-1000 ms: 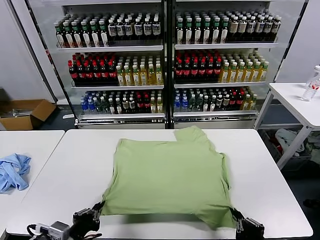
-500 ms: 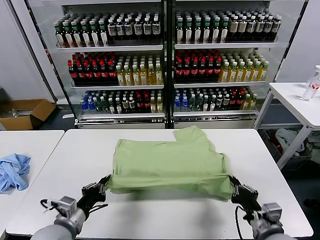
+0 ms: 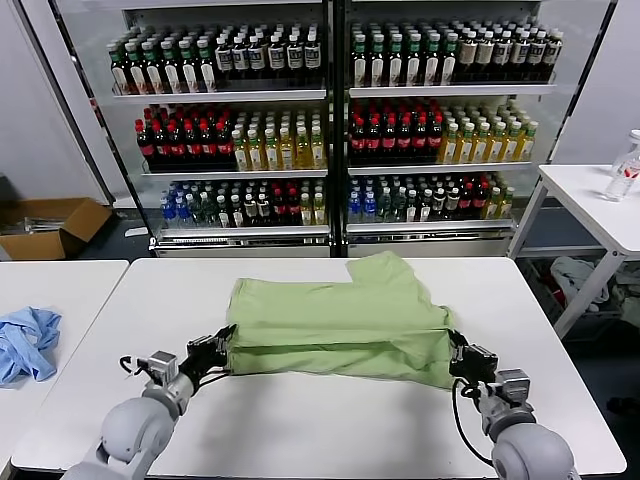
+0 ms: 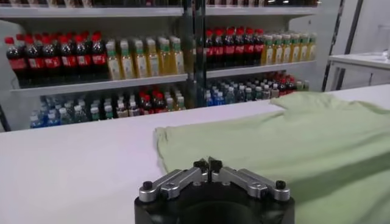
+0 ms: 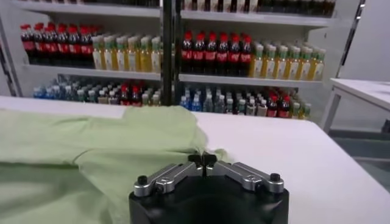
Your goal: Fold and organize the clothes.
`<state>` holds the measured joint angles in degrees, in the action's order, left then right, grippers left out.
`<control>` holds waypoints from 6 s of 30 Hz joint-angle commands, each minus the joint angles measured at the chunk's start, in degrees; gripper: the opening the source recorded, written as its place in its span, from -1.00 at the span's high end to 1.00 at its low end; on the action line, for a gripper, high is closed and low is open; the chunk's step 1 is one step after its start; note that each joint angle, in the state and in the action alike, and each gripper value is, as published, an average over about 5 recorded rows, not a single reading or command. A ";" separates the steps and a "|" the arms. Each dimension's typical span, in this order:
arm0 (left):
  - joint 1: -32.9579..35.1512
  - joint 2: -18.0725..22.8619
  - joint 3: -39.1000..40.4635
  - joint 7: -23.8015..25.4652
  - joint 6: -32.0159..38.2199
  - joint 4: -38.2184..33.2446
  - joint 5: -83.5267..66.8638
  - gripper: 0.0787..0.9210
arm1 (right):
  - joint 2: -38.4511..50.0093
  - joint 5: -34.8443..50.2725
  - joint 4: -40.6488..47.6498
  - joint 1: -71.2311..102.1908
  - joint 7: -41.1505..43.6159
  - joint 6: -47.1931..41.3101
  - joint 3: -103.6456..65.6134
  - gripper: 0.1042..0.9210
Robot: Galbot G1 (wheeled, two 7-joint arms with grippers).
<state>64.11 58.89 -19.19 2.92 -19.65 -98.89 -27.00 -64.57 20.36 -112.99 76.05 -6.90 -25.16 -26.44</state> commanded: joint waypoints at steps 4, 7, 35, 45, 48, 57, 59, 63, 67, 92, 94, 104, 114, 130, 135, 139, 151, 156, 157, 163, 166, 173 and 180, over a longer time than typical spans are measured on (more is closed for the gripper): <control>-8.83 1.16 3.60 0.58 2.59 11.32 4.22 0.59 | -0.49 -3.14 3.29 -1.91 0.33 -0.11 2.69 0.51; -6.80 0.00 2.28 0.37 2.86 9.47 4.69 0.38 | 0.35 -3.08 0.36 0.33 0.38 -0.07 1.01 0.30; 12.41 -3.03 -1.02 -9.37 -13.48 -11.60 -2.74 -0.28 | -0.80 6.68 -0.95 7.40 -3.54 -1.46 -0.46 -0.09; 11.24 -2.66 -1.02 -8.45 -13.41 -10.78 -4.52 0.40 | -1.40 7.82 0.58 6.32 -2.14 0.99 0.41 0.63; 10.23 -1.97 -0.57 -8.20 -13.40 -9.91 -4.06 0.60 | -1.48 7.69 0.19 6.63 -2.07 1.61 0.25 0.83; 19.35 -4.54 -8.07 -8.55 -13.48 -21.33 -6.42 0.99 | 0.34 6.37 -13.73 17.02 -1.99 1.49 -3.49 0.96; 23.52 -5.54 -11.82 -8.67 -13.47 -24.20 -7.21 0.99 | 0.33 4.47 -16.24 20.73 -1.61 2.45 -4.47 0.96; 29.83 -5.98 -15.16 -9.08 -13.42 -25.92 -7.49 0.99 | -0.58 0.01 -16.98 26.62 -1.20 5.71 -3.98 0.96; 34.83 -5.51 -16.36 -9.55 -13.41 -27.70 -7.28 0.99 | -1.16 -1.72 -18.05 30.62 -1.70 7.02 -2.75 0.96; 19.11 -4.31 -12.31 -7.66 -12.95 -31.13 -0.06 0.20 | 1.02 2.71 -24.71 7.48 -6.73 -5.60 -4.53 -0.09; 14.99 -4.42 -10.57 -6.34 -12.36 -27.10 -0.08 0.06 | 0.51 4.99 -19.27 0.61 -7.03 -6.96 -2.12 -0.22; -8.25 -4.42 1.84 -3.79 -12.22 -2.31 -5.28 -0.62 | -2.72 8.19 10.96 -27.79 -9.48 -7.85 12.89 -0.75; -19.07 -3.52 6.68 -1.47 -13.06 12.72 -5.63 -0.77 | -10.09 1.48 36.44 -41.42 -6.72 -5.06 14.92 -0.76; -15.65 -4.86 3.31 4.11 -13.35 15.20 -4.25 -0.77 | -18.62 0.37 49.76 -46.81 -3.81 -3.93 15.86 -0.76; -15.74 -4.49 3.14 4.46 -13.30 16.11 -3.94 -0.77 | -19.21 0.29 51.85 -47.10 -3.82 -3.47 15.85 -0.76; -15.79 -4.39 3.13 5.08 -12.94 16.40 -2.32 -0.77 | -19.39 0.31 52.52 -47.06 -4.35 -3.48 15.80 -0.76; -13.97 -4.50 3.18 6.88 -11.87 15.36 -1.99 -0.28 | -18.89 0.76 51.84 -45.47 -3.77 -3.52 15.76 -0.22; -13.64 -4.13 3.14 7.29 -11.86 15.46 -1.59 0.07 | -18.93 0.80 51.57 -45.31 -3.52 -3.15 15.71 0.12; -13.61 -4.07 3.13 7.34 -11.85 15.43 -1.60 0.13 | -18.89 0.79 51.50 -45.25 -3.47 -3.06 15.69 0.20; -13.32 -3.78 3.08 7.61 -9.72 15.29 -2.02 0.54 | -17.98 0.85 50.40 -44.35 -1.08 1.04 15.29 0.63; -12.86 -3.99 2.50 6.76 -7.96 13.90 -4.83 0.74 | -16.59 2.18 46.04 -43.10 -0.67 2.50 15.11 0.84; -6.92 -7.44 -1.04 4.94 -7.28 2.93 -12.85 0.99 | -9.01 13.14 17.38 -33.36 -5.82 -6.54 14.54 1.00; 2.16 -10.15 -4.70 4.62 -7.20 -5.48 -13.52 0.99 | -2.82 13.17 -3.90 -14.62 -7.33 -8.00 11.22 1.00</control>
<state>58.68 51.02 -20.89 8.03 -27.78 -95.42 -37.20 -72.64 29.92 -95.78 48.09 -12.55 -30.48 -13.81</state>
